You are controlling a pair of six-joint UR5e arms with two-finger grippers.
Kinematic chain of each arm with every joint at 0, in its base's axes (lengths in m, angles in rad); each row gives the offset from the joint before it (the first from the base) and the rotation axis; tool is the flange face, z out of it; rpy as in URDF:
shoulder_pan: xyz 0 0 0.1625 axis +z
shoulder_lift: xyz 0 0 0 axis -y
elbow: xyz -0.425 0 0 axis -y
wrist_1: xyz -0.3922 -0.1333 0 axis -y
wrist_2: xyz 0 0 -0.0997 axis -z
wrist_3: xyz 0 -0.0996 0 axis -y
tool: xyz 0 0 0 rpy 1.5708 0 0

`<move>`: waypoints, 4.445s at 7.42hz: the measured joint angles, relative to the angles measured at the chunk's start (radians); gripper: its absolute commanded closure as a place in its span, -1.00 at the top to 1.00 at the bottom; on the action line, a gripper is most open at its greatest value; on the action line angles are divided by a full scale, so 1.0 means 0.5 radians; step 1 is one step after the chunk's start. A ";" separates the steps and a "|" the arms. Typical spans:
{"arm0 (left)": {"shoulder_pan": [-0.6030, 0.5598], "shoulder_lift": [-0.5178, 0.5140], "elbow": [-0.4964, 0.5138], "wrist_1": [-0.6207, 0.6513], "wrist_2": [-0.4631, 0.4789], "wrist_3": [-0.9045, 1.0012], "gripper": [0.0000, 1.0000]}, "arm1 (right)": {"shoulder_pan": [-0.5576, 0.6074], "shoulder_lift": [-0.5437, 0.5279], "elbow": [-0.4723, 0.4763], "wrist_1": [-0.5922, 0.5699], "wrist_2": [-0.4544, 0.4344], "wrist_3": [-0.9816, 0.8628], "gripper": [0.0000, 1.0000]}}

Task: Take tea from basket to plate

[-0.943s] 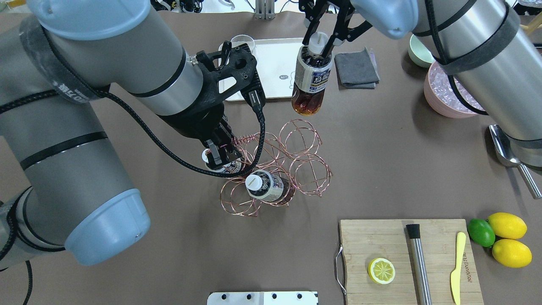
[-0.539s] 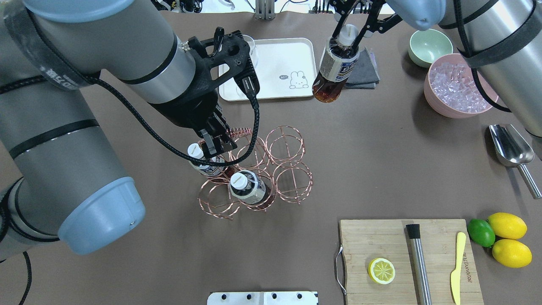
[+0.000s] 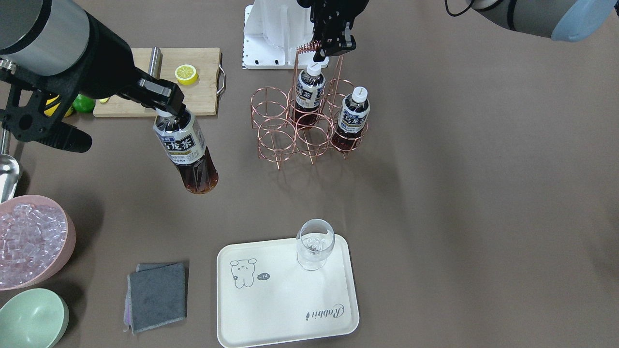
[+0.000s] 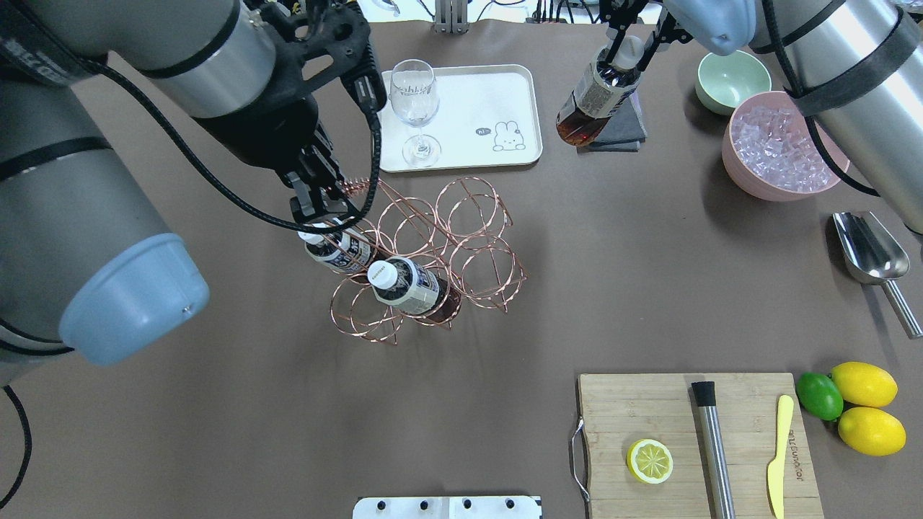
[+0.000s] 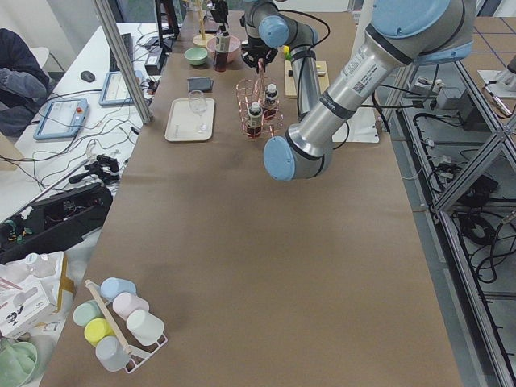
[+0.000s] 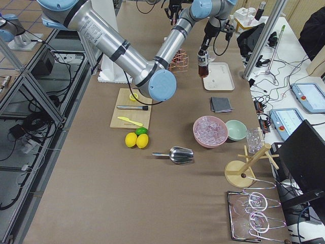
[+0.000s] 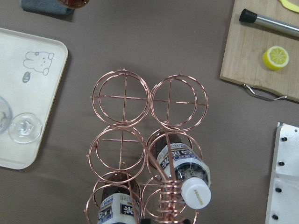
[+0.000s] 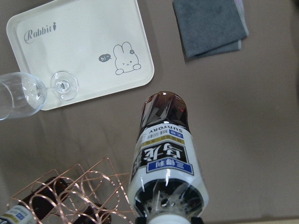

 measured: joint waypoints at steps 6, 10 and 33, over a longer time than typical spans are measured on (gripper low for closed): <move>-0.600 0.318 0.004 0.401 -0.091 1.122 -1.00 | -0.001 0.126 -0.724 0.921 -0.208 -0.200 -1.00; -1.049 0.515 0.196 0.629 -0.100 2.020 -1.00 | -0.114 0.305 -0.985 1.110 -0.367 -0.205 -1.00; -1.408 0.335 1.527 -0.176 -0.099 1.944 0.96 | -0.285 0.384 -1.200 1.545 -0.733 -0.196 1.00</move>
